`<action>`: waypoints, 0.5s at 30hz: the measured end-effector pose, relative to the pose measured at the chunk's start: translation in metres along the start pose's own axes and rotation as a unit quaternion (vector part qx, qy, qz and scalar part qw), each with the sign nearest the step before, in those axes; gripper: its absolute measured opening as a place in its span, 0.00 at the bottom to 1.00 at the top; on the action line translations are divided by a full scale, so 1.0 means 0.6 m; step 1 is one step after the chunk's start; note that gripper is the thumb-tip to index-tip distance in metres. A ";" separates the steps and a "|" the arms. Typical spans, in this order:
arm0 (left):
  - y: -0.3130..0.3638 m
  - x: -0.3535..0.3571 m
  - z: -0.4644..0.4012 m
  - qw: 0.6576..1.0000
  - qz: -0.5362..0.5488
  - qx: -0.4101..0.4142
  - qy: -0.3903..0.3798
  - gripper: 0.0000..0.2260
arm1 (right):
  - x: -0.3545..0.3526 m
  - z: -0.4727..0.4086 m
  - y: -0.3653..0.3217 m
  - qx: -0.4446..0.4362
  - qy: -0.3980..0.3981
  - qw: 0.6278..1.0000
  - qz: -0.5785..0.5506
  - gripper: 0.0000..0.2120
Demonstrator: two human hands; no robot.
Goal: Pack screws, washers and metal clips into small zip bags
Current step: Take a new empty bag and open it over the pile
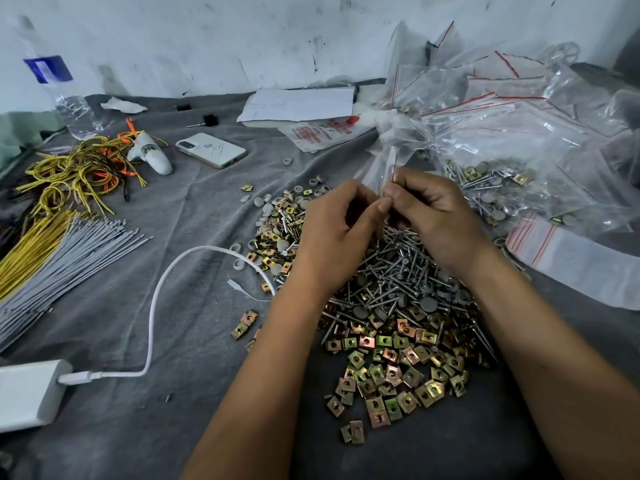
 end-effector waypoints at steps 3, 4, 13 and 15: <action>0.007 -0.002 0.000 0.995 -0.071 0.062 0.017 0.11 | -0.003 0.000 -0.002 -0.004 0.006 1.000 0.018 0.13; 0.012 -0.003 0.001 0.992 -0.093 0.085 0.028 0.11 | -0.004 0.000 -0.004 -0.008 0.011 1.000 0.025 0.12; 0.036 -0.003 0.021 0.958 -0.173 0.173 0.152 0.13 | -0.004 0.001 -0.019 -0.069 0.041 0.990 0.113 0.14; 0.040 0.000 0.024 0.950 -0.188 0.181 0.168 0.13 | -0.002 0.000 -0.021 -0.071 0.042 0.990 0.114 0.14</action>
Point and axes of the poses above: each hand's wrist, its own z-axis away from the middle knuckle, its own x-axis out of the palm, y = z × x, the point moved 5 cm from there along -z, towards the middle knuckle, and after that the axes turned 5 degrees about y, right-handed, at the moved point
